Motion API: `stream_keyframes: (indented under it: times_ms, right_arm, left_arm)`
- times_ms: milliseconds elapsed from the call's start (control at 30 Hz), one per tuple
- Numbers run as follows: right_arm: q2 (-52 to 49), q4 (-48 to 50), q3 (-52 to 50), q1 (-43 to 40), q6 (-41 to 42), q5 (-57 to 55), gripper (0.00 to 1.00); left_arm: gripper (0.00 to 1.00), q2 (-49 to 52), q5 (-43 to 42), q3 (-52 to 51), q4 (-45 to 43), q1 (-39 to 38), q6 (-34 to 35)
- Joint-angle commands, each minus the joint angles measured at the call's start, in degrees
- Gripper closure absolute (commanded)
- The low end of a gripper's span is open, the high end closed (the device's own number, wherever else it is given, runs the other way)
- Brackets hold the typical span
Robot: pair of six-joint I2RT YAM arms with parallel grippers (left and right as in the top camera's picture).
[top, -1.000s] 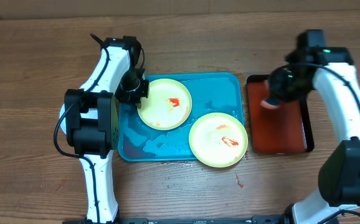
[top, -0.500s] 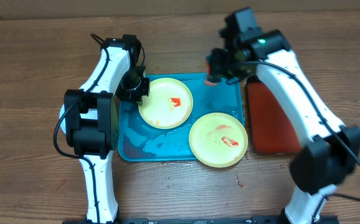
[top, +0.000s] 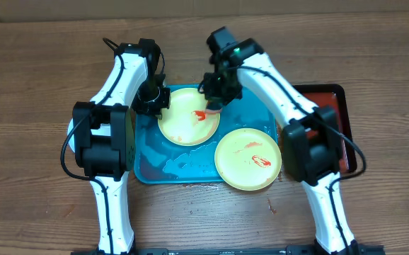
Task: Clean dirty plates on tray and stack at the side
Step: 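Bring sponge with right gripper onto the yellow plate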
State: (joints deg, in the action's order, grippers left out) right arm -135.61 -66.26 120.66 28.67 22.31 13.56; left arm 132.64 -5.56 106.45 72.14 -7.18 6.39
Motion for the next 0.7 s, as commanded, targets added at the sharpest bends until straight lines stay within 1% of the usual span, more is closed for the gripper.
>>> stream_keyframes:
  times_ms: [0,333,400,500,667]
  right_arm:
    - [-2.1,1.3,1.6,2.1,0.5,0.7,0.96]
    - [-7.7,2.5,1.6,3.2,6.3,-0.4,0.96]
    - [-9.0,2.6,1.6,3.1,6.4,0.3,0.96]
    - [-10.8,2.6,1.6,3.1,5.2,6.1,0.96]
    - [-13.2,3.8,1.6,3.7,-1.7,22.3,0.96]
  left_arm:
    - [0.96,-1.1,0.0,-0.5,-0.8,-0.3,0.5]
    - [0.96,-1.1,0.0,-0.5,-0.9,-0.3,0.4]
    - [0.96,-1.1,0.0,-0.5,-0.9,-0.3,0.4]
    - [0.96,-1.1,0.0,-0.5,-0.9,-0.3,0.4]
    - [0.96,-1.1,0.0,-0.5,-1.3,-0.3,0.4]
